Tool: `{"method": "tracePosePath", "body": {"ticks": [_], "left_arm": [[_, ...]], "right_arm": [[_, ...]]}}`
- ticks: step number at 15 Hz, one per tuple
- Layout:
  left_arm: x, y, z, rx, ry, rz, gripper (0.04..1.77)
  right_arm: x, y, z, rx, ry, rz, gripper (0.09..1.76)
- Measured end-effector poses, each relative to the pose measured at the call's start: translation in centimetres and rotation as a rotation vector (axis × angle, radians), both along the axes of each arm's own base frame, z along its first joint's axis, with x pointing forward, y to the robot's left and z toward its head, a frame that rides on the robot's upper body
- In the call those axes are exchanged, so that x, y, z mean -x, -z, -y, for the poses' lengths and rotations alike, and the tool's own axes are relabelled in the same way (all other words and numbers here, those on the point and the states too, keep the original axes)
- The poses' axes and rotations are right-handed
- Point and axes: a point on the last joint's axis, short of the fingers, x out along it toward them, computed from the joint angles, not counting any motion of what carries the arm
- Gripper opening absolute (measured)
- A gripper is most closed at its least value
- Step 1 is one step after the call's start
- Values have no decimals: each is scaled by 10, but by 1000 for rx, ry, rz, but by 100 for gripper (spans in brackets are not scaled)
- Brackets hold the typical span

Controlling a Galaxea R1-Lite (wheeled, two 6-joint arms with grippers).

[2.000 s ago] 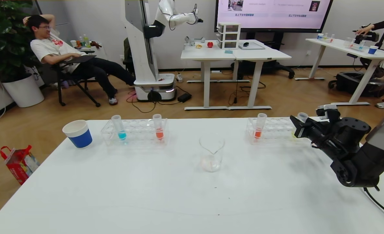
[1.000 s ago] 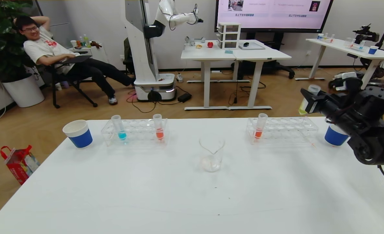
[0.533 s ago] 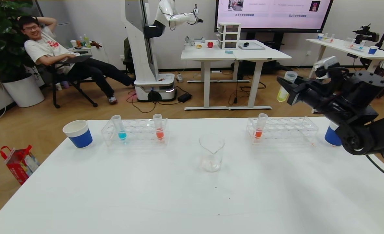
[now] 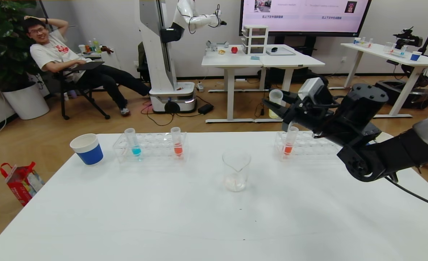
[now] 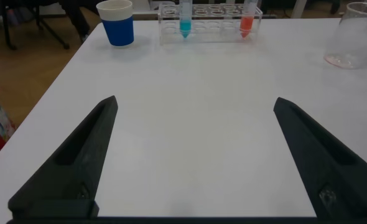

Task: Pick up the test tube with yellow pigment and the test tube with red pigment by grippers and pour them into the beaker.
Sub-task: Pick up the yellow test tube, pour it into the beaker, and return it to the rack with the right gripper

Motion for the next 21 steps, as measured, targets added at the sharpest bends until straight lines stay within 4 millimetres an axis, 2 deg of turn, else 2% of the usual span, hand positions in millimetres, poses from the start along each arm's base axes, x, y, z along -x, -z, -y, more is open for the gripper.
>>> {"method": "tracePosePath", "body": {"ticks": [5,11,16,21], "left_arm": [[0,0,0,0,1,0,175],[0,0,0,0,0,0,175],[0,0,0,0,0,0,175],[0,0,0,0,0,0,175]], "right_arm": [[5,22,-28,183,-104,144,51],[2,40,-38,318,-199,294,51],[0,51,-45,414,-195,427,51],[-15,56,-48,472,-207,567,51]]}}
